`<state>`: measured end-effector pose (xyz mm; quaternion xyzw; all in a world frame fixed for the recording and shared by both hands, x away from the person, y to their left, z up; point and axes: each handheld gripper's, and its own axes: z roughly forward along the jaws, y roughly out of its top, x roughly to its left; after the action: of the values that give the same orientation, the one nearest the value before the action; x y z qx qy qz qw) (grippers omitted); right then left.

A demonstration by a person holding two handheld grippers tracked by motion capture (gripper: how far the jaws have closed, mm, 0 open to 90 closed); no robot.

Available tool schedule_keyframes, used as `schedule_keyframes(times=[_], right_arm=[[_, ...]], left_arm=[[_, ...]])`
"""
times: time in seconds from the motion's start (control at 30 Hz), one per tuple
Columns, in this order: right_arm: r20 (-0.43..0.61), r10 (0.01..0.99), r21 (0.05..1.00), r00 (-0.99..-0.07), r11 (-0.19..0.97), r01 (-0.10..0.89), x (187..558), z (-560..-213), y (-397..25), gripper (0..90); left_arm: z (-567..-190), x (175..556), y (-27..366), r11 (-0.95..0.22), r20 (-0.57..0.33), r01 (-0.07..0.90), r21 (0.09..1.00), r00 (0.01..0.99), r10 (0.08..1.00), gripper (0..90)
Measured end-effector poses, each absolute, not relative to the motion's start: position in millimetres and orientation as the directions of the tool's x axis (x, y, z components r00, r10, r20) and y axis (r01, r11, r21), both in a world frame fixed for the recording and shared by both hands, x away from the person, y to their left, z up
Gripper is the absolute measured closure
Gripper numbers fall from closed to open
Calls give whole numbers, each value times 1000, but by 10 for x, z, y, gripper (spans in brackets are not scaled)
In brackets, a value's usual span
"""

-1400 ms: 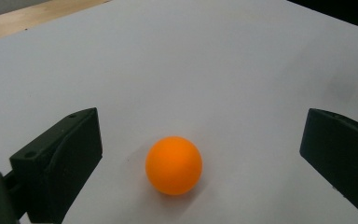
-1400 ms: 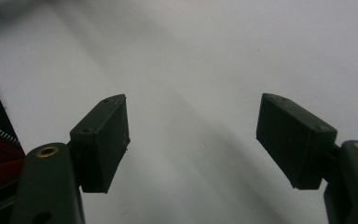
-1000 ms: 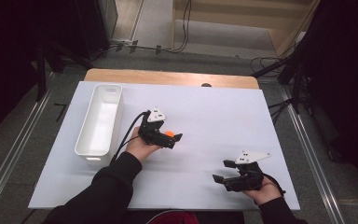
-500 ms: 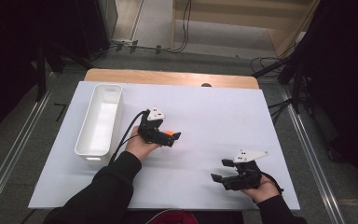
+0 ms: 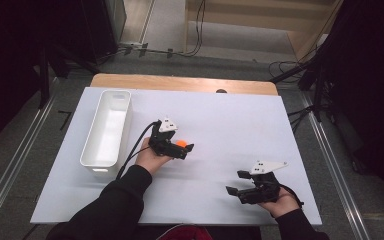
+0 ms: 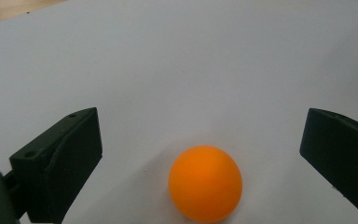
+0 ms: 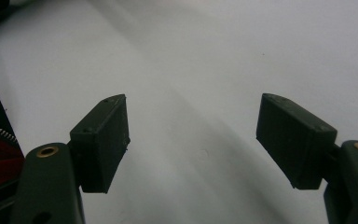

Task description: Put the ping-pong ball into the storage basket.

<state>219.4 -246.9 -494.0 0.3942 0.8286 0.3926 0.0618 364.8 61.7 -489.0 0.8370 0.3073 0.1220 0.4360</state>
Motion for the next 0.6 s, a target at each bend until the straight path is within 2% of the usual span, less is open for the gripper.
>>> schedule_keyframes(times=[0.6], right_arm=[[204, 699, 698, -686, 387, 602, 2177, -4933, -2455, 241]], left_arm=[[-5081, 3633, 664, -454, -59, 447, 771, 760, 647, 0]])
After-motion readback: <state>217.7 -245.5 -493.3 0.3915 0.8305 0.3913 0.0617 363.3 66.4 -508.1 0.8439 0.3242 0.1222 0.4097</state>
